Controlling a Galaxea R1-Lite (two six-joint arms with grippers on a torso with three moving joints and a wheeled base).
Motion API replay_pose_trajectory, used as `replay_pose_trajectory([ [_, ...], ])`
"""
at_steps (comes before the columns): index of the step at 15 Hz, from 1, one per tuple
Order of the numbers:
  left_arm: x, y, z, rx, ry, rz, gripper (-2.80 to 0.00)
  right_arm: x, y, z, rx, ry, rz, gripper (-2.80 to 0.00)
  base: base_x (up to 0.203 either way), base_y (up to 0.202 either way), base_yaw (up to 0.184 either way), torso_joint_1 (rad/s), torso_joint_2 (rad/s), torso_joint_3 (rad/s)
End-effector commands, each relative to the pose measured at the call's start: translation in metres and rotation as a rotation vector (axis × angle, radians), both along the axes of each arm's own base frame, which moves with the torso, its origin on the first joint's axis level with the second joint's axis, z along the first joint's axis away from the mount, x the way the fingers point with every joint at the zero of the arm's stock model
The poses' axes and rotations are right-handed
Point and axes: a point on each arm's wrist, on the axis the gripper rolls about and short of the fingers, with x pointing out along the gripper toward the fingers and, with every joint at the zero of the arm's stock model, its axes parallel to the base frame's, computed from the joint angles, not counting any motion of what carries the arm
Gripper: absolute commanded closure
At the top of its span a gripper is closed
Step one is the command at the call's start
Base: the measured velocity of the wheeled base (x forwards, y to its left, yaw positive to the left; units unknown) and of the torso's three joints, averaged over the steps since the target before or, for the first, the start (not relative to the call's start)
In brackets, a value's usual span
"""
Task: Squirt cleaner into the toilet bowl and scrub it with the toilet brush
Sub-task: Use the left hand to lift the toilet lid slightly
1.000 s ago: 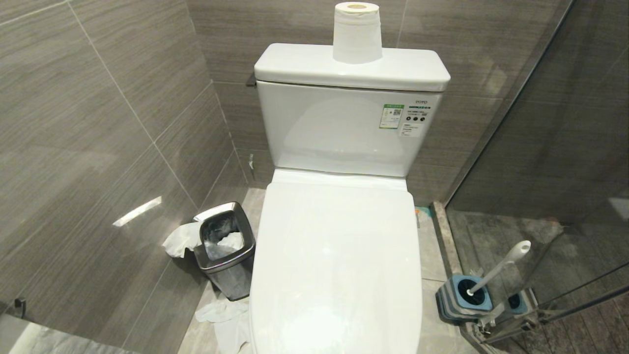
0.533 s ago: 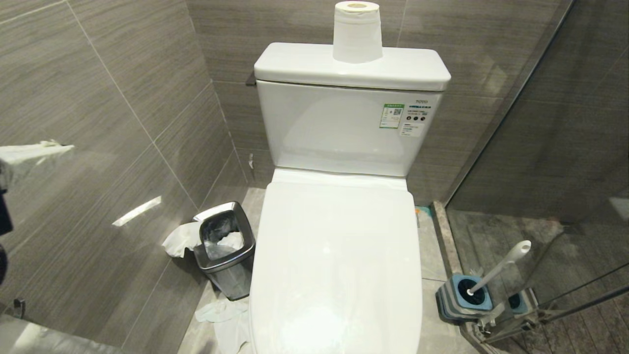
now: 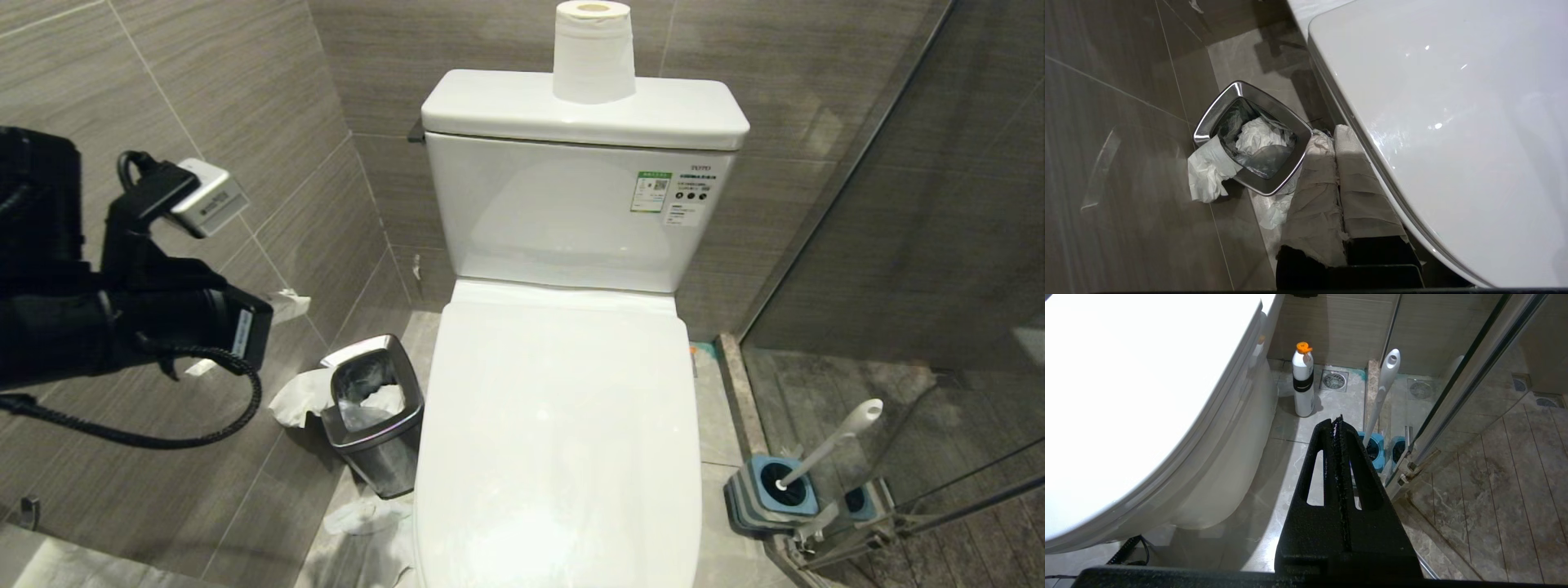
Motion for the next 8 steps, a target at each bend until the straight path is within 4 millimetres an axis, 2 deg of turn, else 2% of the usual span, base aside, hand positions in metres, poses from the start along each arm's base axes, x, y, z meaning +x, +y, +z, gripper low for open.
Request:
replay_pose_trajectory([
  [1, 0.039, -0.009, -0.031, 0.028, 0.102, 0.009, 0.00, 0.000, 0.000, 0.000, 0.000, 0.002, 0.001, 0.00, 0.000, 0.000, 0.000, 0.000, 0.00, 0.000],
  [5, 0.076, -0.009, -0.056, 0.041, 0.175, 0.044, 0.00, 0.000, 0.000, 0.000, 0.000, 0.002, 0.002, 0.00, 0.000, 0.000, 0.000, 0.000, 0.00, 0.000],
  [8, 0.094, -0.010, -0.077, 0.054, 0.236, 0.050, 0.00, 0.000, 0.000, 0.000, 0.000, 0.002, -0.001, 0.00, 0.000, 0.000, 0.000, 0.000, 0.00, 0.000],
])
